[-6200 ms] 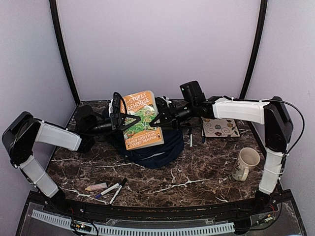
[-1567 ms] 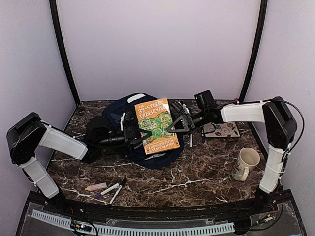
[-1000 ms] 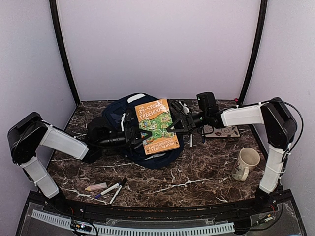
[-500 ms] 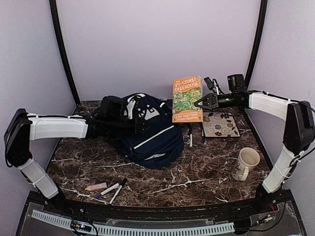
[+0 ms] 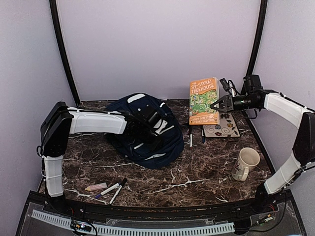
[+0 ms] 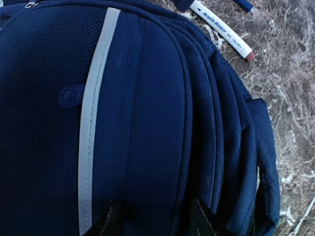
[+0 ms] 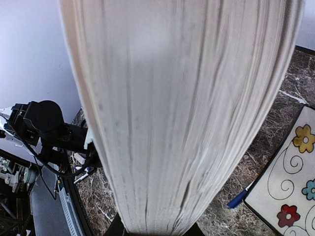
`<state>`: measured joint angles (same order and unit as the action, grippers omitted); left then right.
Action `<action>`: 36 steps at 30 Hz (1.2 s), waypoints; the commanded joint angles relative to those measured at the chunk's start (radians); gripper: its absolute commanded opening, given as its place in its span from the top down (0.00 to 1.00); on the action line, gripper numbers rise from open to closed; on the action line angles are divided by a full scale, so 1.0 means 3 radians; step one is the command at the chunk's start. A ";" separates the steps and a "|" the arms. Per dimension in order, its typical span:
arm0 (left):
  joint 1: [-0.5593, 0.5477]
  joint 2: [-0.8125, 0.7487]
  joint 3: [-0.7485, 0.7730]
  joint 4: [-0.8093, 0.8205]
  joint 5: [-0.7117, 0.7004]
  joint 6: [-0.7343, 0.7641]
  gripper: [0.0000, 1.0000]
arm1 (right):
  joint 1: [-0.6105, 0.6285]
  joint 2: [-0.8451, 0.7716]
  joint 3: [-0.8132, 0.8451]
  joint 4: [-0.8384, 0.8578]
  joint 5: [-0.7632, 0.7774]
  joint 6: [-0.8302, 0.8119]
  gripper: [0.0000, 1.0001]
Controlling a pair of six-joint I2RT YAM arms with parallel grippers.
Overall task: Pack the student bag
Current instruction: Pick up the largest pocket of the bag from the student bag.
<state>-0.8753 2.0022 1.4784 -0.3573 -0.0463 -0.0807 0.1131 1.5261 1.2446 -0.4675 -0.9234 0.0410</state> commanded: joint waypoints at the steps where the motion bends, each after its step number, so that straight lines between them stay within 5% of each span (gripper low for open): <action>1: -0.0129 0.0151 0.0300 -0.0388 -0.0539 0.0330 0.51 | -0.0006 -0.0196 -0.0068 0.0144 -0.0067 -0.0123 1.00; 8: -0.0200 0.0393 0.0468 -0.0508 -0.1235 0.0490 0.60 | -0.0008 -0.0214 -0.0167 0.0239 -0.0110 -0.0030 1.00; 17: -0.0207 0.0063 0.0464 -0.0351 -0.1566 0.0595 1.00 | 0.0044 -0.0449 -0.0524 0.0486 0.0067 0.0143 1.00; 26: -0.0202 -0.0525 0.0483 0.0095 -0.1763 0.0928 1.00 | 0.0357 -0.0477 -0.0644 0.0121 0.0172 -0.0031 1.00; 36: -0.0146 -0.0572 0.0603 0.0091 -0.1854 0.1172 1.00 | 0.0639 -0.0322 -0.0654 -0.0430 0.0030 -0.0293 1.00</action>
<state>-0.9272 1.8797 1.6321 -0.3962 -0.5640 0.2291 0.3023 1.4212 1.0389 -0.5777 -0.8719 0.0048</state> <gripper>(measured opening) 0.057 0.194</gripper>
